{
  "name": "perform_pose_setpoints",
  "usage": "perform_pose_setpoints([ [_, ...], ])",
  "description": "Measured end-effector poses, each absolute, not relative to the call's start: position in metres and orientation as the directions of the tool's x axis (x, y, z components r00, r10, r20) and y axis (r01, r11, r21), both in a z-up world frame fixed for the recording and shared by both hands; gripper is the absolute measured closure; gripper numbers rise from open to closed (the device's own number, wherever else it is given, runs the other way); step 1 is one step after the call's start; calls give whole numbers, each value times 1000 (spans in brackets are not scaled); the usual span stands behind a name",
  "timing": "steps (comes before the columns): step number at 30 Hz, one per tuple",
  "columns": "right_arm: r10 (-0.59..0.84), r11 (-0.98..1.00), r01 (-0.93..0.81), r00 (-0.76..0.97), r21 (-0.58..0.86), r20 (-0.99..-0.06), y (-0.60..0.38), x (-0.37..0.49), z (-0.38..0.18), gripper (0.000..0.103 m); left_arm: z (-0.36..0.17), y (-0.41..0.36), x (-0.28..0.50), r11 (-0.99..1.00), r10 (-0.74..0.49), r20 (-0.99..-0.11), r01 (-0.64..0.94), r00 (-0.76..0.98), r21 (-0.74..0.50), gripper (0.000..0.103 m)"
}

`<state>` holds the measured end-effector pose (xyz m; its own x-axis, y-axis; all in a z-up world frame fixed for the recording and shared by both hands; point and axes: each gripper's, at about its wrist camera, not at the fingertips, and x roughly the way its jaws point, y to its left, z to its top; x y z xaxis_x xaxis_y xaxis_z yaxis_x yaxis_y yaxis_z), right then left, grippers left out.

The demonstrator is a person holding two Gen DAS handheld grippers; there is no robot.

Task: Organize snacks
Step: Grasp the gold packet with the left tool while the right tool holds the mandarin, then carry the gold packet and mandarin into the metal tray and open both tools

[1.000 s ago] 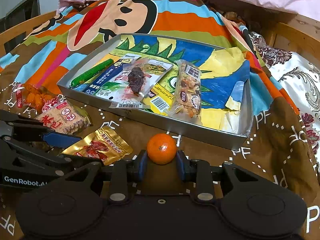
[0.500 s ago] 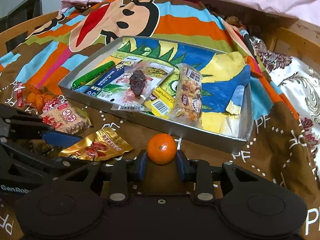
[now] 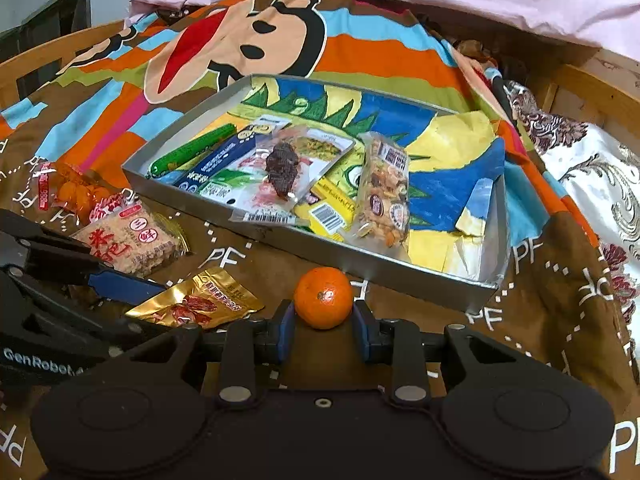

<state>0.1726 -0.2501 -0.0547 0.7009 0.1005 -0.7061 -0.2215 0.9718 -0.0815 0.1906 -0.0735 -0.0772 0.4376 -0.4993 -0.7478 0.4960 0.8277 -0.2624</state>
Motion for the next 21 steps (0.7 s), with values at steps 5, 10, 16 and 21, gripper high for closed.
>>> perform_pose_setpoints([
  [5,102,971,-222,729,-93,-676,-251,170,-49,70,-62,-71,185,836,-506,-693,491,514,-246,55],
  [10,97,967,-225,757,-119,-646,-248,167,-45,70,-50,-67,180,846,-498,-667,478,553,-236,55],
  [16,99,969,-211,807,-127,-582,-248,165,-36,70,-27,-58,174,844,-524,-577,476,627,-249,55],
  [21,78,976,-174,843,-132,-533,-246,181,-32,70,-20,-48,202,867,-499,-491,395,715,-305,55],
])
